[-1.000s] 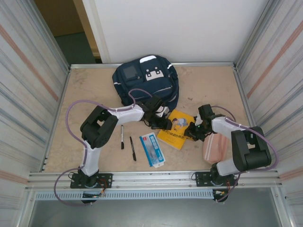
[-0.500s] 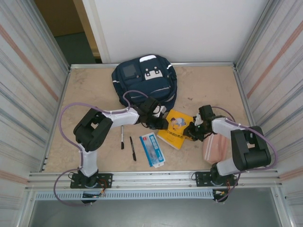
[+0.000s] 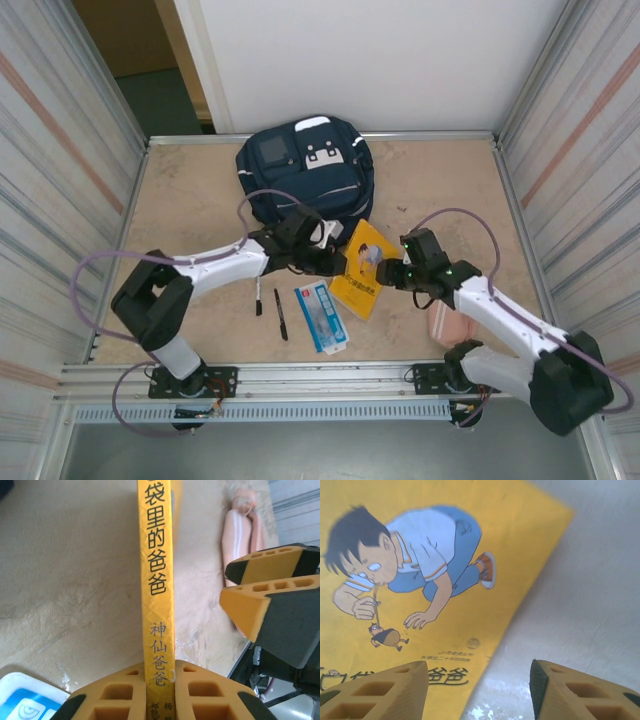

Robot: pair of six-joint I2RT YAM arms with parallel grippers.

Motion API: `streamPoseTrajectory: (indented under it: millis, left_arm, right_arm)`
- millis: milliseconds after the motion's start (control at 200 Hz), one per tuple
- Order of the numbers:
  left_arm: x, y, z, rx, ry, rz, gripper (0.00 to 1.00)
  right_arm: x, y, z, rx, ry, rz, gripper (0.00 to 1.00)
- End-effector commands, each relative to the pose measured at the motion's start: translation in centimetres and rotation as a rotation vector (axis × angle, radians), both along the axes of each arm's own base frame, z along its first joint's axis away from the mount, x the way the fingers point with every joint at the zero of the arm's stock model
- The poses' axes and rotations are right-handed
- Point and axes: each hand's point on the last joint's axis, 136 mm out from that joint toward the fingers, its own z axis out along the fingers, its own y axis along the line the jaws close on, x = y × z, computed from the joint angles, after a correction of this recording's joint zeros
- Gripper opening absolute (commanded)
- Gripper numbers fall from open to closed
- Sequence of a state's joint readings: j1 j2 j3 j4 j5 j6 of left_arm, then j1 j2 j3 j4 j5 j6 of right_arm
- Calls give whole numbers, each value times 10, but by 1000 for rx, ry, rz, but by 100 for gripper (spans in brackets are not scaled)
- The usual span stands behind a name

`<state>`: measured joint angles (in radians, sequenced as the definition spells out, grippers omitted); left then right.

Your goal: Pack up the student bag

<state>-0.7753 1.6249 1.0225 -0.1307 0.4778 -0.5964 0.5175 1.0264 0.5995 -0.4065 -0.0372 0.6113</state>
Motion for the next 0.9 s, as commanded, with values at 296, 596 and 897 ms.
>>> streamPoseTrajectory:
  millis: [296, 596, 897]
  left_arm:
    - [73, 70, 133, -118, -323, 453, 0]
    - [108, 114, 169, -329, -268, 802, 0]
    - [109, 127, 183, -511, -141, 937, 0]
  right_arm:
    - [31, 27, 142, 359, -334, -109, 92]
    - [60, 96, 150, 756, -77, -149, 99]
    - [73, 161, 129, 907, 121, -161, 99]
